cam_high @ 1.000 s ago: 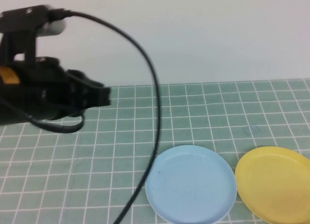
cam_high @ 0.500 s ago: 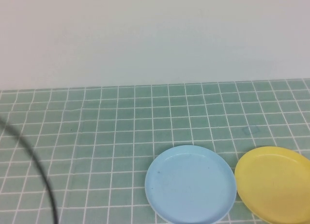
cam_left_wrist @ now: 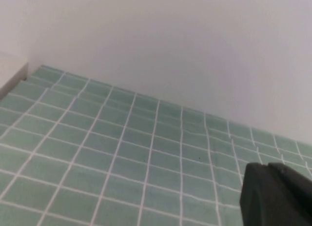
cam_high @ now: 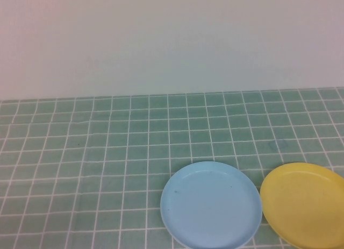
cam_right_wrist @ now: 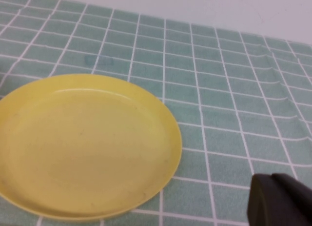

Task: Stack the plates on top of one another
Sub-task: Pick up the yellow plate

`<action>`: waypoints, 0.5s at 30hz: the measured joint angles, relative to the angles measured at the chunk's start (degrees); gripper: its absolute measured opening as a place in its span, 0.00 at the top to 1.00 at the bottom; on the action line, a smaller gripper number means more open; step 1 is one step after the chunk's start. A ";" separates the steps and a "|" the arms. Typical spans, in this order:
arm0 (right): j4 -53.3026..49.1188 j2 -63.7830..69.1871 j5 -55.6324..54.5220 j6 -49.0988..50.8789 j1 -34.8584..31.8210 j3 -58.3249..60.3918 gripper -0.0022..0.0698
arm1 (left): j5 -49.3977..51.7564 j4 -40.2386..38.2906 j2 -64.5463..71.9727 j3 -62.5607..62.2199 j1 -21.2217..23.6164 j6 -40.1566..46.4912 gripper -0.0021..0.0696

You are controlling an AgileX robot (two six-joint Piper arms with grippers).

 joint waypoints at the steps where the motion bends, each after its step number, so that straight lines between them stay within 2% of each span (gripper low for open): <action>1: 0.00 0.00 0.00 0.00 0.00 0.00 0.97 | 4.30 0.47 0.00 -0.24 0.00 0.00 0.97; 3: 0.00 0.00 0.00 0.00 0.00 0.00 0.97 | 10.53 3.26 0.00 -0.65 0.00 0.56 0.97; 7: 0.00 0.00 0.00 0.00 0.00 0.00 0.97 | 17.54 3.51 -0.70 -0.27 0.00 0.56 0.97; 15: 0.00 0.00 0.00 0.00 0.00 0.00 0.97 | 20.28 4.30 -7.26 -0.27 0.00 0.56 0.97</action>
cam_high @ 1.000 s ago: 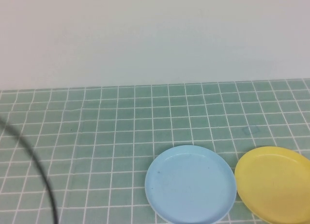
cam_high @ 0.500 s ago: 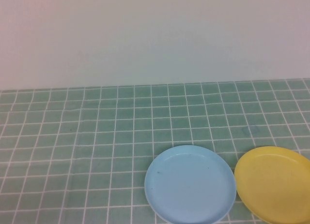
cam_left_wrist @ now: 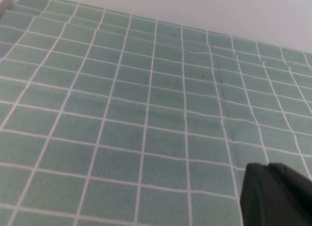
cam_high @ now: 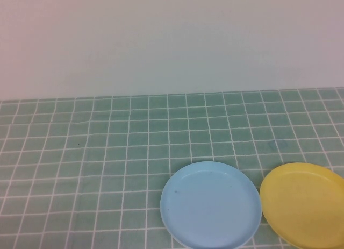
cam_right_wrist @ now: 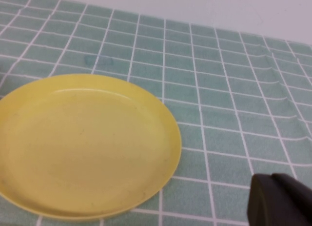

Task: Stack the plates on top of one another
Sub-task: Pick up the yellow plate

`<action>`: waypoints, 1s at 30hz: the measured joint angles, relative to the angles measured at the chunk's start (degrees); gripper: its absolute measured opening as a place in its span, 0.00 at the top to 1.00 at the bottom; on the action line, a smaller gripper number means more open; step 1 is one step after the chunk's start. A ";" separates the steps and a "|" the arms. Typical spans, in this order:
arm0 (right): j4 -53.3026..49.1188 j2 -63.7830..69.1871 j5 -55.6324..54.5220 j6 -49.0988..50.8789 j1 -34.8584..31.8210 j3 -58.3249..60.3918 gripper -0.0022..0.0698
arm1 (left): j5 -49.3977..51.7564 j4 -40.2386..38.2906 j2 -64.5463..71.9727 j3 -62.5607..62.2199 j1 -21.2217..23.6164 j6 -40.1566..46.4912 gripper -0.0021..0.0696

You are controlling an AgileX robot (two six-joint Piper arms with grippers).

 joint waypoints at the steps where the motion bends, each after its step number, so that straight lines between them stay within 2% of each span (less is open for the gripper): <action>1: 0.00 0.00 0.00 0.00 0.00 0.00 0.97 | 0.00 0.00 0.00 0.00 0.00 0.00 0.97; 26: -1.60 0.00 0.00 -1.10 0.00 0.00 0.97 | 0.00 0.00 0.00 0.00 0.00 0.00 0.97; 30: -0.79 0.00 -2.59 0.39 0.00 0.10 0.97 | 0.00 0.00 0.00 0.00 0.00 0.00 0.97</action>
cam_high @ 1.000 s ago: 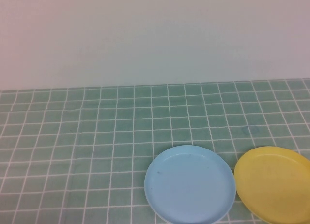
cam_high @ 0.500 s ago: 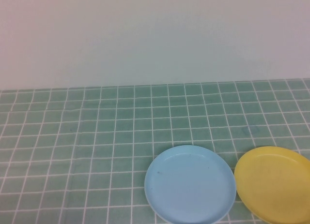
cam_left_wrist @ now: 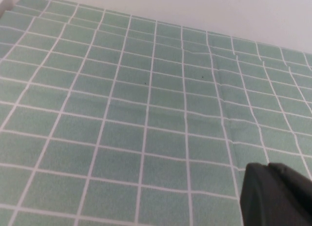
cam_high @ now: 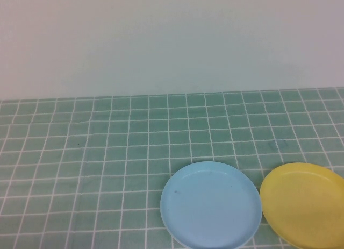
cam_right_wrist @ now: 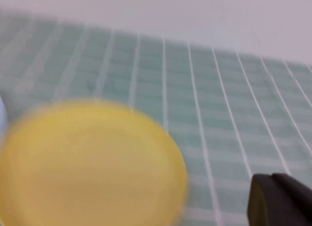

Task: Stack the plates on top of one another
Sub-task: Pick up the yellow plate

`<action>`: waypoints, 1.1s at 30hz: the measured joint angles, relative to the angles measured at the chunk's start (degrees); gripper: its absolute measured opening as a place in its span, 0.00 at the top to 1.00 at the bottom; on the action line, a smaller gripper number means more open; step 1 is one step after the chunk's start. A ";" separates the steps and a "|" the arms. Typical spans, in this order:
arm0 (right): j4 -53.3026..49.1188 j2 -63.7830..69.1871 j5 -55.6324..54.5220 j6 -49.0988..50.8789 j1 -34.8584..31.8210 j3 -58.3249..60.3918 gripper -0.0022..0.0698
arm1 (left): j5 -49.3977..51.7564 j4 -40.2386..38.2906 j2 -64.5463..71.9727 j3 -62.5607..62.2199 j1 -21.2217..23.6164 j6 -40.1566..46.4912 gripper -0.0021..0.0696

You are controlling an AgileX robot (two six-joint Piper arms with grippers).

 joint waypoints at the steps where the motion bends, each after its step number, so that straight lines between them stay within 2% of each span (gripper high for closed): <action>1: 1.76 0.00 -2.34 1.36 0.00 -0.02 0.97 | 0.00 0.00 0.00 0.00 0.00 0.00 0.97; 7: 16.20 0.00 -20.45 13.21 0.00 -0.02 0.97 | 0.00 0.00 0.00 0.00 0.00 0.00 0.97; 17: 19.57 0.00 -51.16 22.64 0.00 -0.02 0.97 | 0.00 0.00 0.00 0.00 0.00 0.00 0.97; 22: 22.89 -0.17 -60.35 24.43 0.00 -0.02 0.97 | 0.00 0.00 0.00 0.00 0.00 0.00 0.97; 24: 23.17 -0.30 -59.93 27.65 0.00 -0.32 0.97 | 0.00 0.00 0.00 0.00 0.00 0.00 0.97; 27: 19.48 -0.30 -52.12 30.22 0.00 -4.61 0.97 | 0.00 0.00 0.00 0.00 0.00 0.00 0.97; 30: 9.16 -0.30 -35.49 30.42 0.00 -13.89 0.97 | 0.00 0.00 0.00 0.00 0.00 0.00 0.97; 33: 0.05 2.15 -12.95 30.42 0.00 -23.28 0.97 | 0.00 0.00 0.00 0.00 0.00 0.00 0.97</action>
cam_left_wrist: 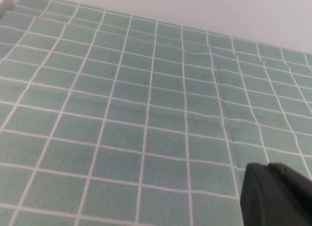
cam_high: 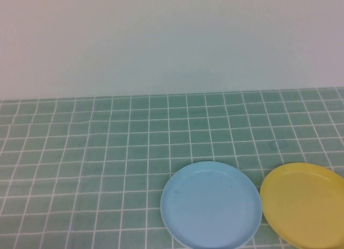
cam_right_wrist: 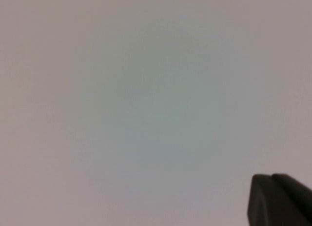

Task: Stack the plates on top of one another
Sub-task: Pick up the yellow plate

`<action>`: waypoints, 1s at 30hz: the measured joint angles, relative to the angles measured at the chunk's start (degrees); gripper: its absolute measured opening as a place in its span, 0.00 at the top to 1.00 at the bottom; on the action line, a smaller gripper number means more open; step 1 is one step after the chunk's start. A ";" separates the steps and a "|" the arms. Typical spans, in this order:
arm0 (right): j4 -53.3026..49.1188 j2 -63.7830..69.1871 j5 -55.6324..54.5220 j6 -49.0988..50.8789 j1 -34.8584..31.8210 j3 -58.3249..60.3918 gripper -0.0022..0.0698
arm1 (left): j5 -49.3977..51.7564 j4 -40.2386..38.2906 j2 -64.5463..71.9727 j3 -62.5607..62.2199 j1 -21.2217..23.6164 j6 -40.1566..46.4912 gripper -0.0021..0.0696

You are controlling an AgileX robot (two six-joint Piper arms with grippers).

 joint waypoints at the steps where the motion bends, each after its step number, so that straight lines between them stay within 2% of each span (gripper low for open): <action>1: -2.82 1.72 7.34 0.00 0.00 -2.79 0.97 | 0.00 0.00 0.00 0.00 0.00 0.00 0.97; 5: -10.25 10.34 29.88 -0.18 0.00 -10.00 0.97 | 0.00 0.00 0.00 0.00 0.00 0.00 0.97; 8: -11.17 17.21 38.86 -2.98 0.00 -12.95 0.97 | 0.00 0.00 0.00 0.00 0.00 0.00 0.97; 13: -0.49 27.76 41.56 -15.56 0.00 -13.99 0.97 | 0.00 0.00 0.00 0.00 0.00 0.00 0.97; 16: 6.22 33.79 41.43 -19.64 0.00 -13.99 0.97 | 0.00 0.00 0.00 0.00 0.00 0.00 0.97; 19: 8.07 39.91 41.29 -21.87 0.00 -13.99 0.96 | 0.00 0.00 0.00 0.00 0.00 0.00 0.97; 22: 8.46 45.84 41.18 -22.79 0.00 -13.99 0.85 | 0.00 0.00 0.00 0.00 0.00 0.00 0.97; 27: 12.38 53.95 37.28 -23.37 0.00 -13.99 0.55 | 0.00 0.00 0.00 0.00 0.00 0.00 0.97; 30: 13.55 59.22 34.60 -23.16 0.00 -14.19 0.49 | 0.00 0.00 0.00 0.00 0.00 0.00 0.97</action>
